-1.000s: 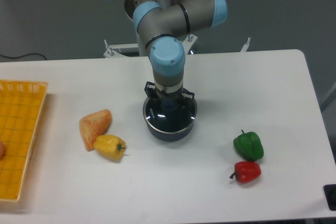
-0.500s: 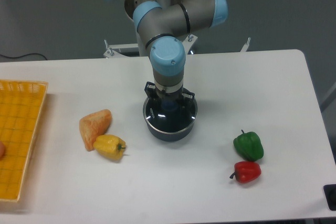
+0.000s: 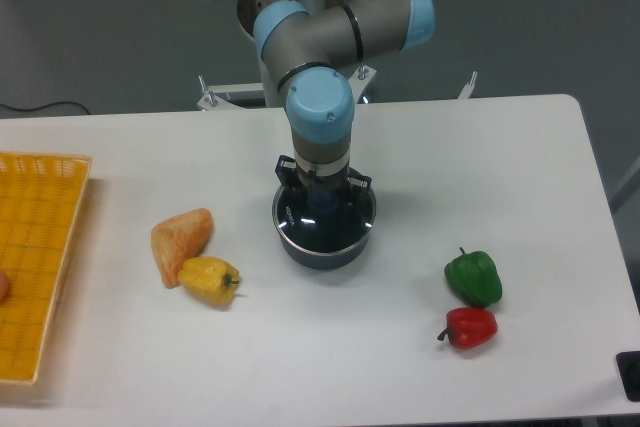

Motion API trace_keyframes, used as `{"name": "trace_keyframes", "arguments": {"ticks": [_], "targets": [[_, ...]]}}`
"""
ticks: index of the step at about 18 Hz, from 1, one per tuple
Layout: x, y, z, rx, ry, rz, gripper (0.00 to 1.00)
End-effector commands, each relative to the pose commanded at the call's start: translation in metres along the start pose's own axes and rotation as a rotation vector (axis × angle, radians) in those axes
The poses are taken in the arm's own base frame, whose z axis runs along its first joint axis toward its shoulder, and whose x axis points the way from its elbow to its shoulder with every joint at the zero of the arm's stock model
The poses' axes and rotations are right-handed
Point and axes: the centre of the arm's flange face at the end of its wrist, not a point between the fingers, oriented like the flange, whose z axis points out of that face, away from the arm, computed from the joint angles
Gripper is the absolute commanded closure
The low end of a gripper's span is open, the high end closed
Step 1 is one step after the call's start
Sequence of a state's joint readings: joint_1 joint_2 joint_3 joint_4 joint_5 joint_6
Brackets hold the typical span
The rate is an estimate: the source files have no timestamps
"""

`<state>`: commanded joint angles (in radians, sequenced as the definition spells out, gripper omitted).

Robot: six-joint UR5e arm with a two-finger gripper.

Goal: Open the lid
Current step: 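Close the gripper around the blue lid knob, then lift the glass lid off the saucepan and carry it toward the green pepper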

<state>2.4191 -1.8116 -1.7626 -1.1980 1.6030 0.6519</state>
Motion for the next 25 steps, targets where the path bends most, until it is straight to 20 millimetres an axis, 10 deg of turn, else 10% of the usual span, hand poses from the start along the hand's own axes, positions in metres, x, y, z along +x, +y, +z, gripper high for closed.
{"name": "trace_keyframes", "arguments": {"ticks": [25], "targets": [[-0.062,0.015,-0.026,0.030,-0.052,0.487,0.46]]}}
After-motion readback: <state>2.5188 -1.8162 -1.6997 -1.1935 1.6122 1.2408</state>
